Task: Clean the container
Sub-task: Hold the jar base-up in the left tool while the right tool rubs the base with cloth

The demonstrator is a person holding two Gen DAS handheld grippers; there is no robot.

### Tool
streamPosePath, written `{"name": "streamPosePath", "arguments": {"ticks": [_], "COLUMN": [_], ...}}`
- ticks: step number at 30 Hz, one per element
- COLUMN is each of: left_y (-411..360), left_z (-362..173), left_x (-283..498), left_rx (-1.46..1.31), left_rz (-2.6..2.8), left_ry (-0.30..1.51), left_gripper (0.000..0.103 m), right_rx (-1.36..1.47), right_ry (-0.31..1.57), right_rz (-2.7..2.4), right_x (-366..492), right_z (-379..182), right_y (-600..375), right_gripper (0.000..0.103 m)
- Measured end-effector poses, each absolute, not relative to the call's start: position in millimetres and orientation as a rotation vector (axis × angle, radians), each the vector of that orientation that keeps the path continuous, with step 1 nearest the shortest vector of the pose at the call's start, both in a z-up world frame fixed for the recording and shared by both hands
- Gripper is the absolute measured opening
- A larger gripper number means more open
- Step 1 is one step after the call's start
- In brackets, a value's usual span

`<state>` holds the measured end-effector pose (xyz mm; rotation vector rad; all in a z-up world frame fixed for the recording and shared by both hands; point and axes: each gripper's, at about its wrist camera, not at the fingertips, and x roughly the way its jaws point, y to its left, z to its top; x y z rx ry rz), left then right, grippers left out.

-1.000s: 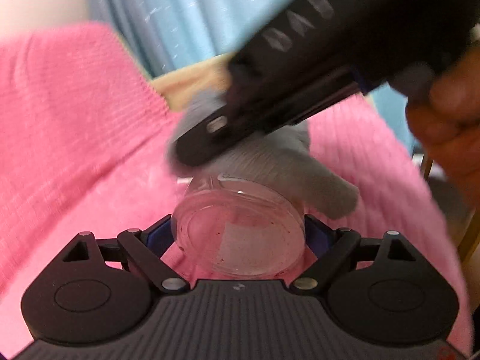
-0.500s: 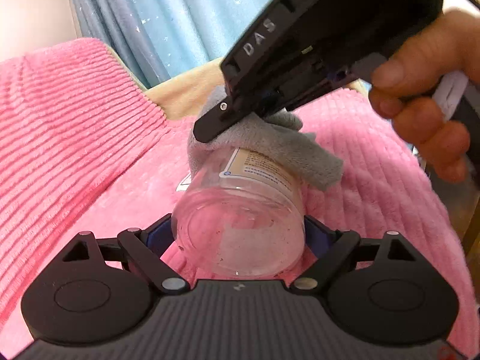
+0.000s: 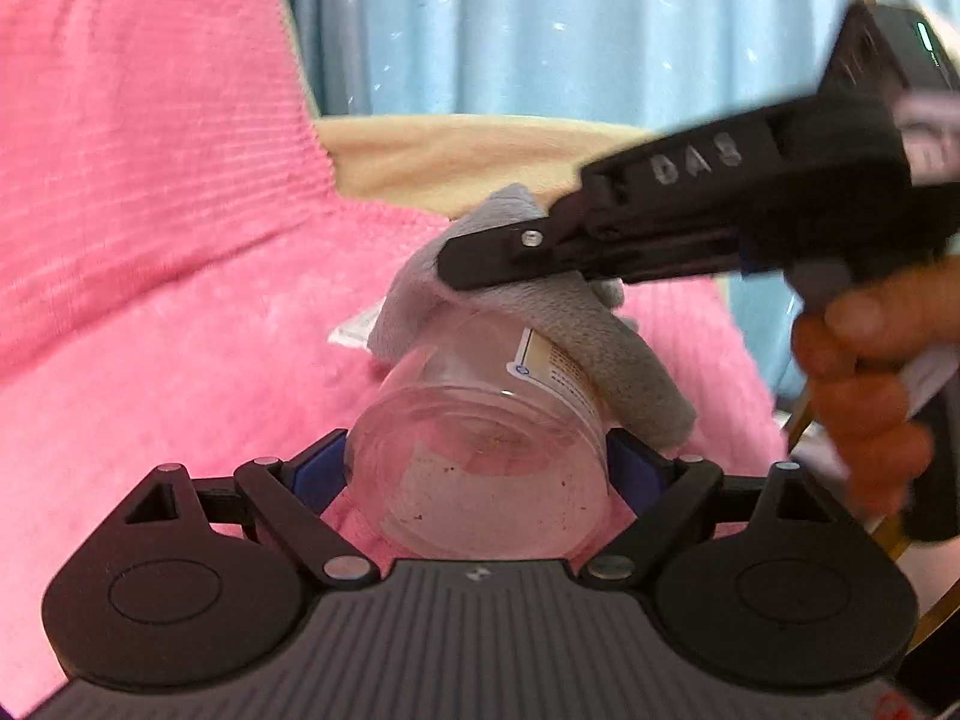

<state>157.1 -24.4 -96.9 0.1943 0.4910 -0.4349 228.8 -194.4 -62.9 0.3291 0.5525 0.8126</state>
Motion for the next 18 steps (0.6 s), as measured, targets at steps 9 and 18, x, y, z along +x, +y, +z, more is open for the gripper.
{"name": "streamPosePath", "arguments": {"ticks": [9, 18], "left_y": [-54.5, -40.5], "left_z": [-106.9, -100.3], "left_x": [148.0, 155.1], "left_rx": [0.507, 0.344], "left_rz": [-0.403, -0.439], "left_ry": [0.401, 0.46], "left_gripper": [0.089, 0.09], "right_rx": [0.345, 0.357], "right_ry": [0.556, 0.536], "right_rz": [0.759, 0.712], "right_x": [236.9, 238.8], "right_z": [-66.8, -70.9], "right_y": [-202.3, -210.5], "right_gripper": [0.002, 0.002]}}
